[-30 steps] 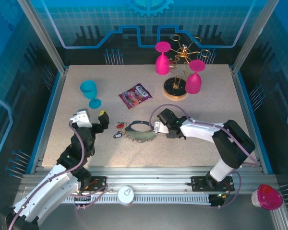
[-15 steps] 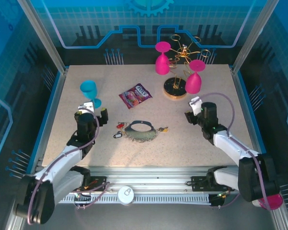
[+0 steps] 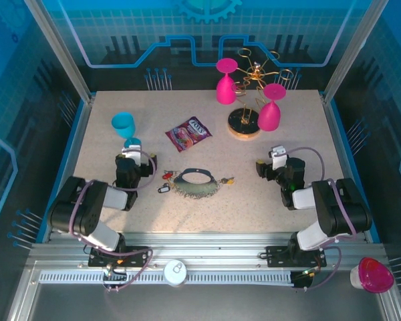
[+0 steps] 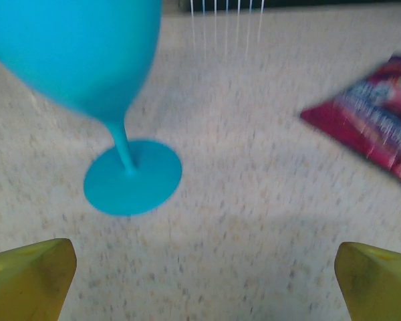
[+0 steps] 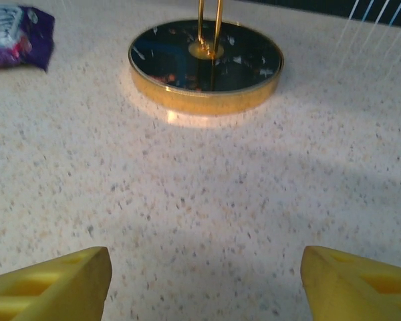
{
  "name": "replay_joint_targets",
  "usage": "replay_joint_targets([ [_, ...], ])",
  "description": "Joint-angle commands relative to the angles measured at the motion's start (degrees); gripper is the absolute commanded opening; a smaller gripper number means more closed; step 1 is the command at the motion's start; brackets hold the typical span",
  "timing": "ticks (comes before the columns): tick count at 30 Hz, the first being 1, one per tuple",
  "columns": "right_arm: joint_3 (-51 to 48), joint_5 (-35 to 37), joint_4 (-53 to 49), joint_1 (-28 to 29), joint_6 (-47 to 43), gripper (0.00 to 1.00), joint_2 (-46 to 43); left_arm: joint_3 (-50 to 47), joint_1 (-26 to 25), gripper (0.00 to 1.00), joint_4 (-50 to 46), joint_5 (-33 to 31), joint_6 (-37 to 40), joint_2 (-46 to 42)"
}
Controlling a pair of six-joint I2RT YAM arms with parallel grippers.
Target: Put the keys on the keyring
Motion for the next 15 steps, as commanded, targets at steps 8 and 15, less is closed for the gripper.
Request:
replay_joint_targets([
  [8, 4.68, 1.87, -0.04, -2.68, 5.17, 0.81, 0.16, 2.51, 1.36, 0.99, 3.69, -0.6, -0.78, -0.37],
  [15, 4.65, 2.05, 0.03, -2.8, 5.33, 0.83, 0.25, 3.08, 1.61, 0.99, 2.19, -0.14, -1.14, -0.47],
])
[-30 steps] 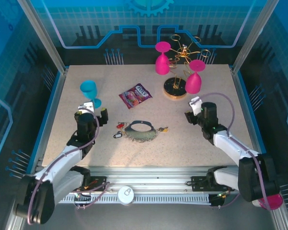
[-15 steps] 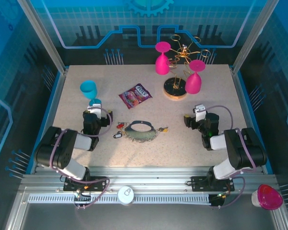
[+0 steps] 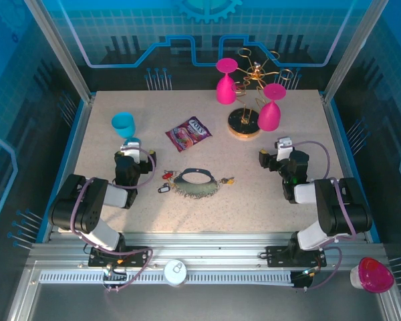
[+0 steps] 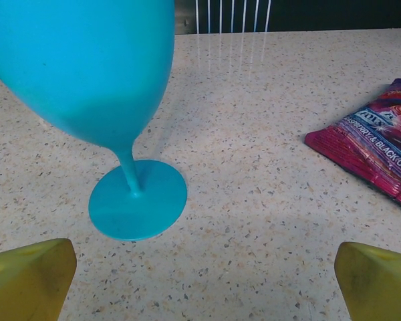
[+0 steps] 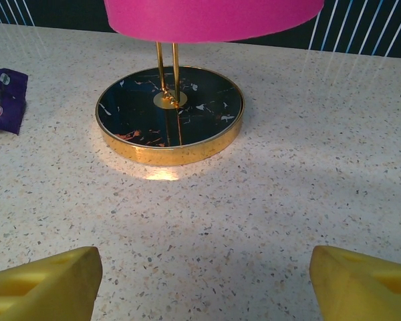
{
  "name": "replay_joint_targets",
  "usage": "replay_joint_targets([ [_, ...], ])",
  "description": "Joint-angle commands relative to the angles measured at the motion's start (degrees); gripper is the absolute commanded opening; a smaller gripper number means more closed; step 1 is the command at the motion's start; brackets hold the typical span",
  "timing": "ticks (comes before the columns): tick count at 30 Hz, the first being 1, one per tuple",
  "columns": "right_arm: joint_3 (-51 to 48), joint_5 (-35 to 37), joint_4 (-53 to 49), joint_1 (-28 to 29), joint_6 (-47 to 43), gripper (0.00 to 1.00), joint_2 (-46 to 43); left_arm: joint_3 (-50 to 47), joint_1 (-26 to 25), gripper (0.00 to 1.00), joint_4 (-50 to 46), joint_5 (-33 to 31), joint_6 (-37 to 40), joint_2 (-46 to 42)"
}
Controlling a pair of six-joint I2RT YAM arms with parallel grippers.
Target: Put the keys on the keyring
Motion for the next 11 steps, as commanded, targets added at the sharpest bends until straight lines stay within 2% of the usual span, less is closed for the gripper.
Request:
replay_joint_targets([
  [1, 0.71, 0.83, 0.6, -0.78, 0.95, 0.83, 0.25, 2.0, 1.26, 0.99, -0.65, 0.44, -1.23, -0.73],
  [4, 0.76, 0.83, 0.55, -0.72, 0.91, 0.85, 0.2, 3.94, 3.72, 0.99, -5.33, 5.18, -2.95, -1.24],
  [11, 0.69, 0.92, 0.46, -0.71, 0.91, 0.92, 0.26, 3.75, 3.87, 0.99, -4.69, 5.49, -2.96, -1.16],
])
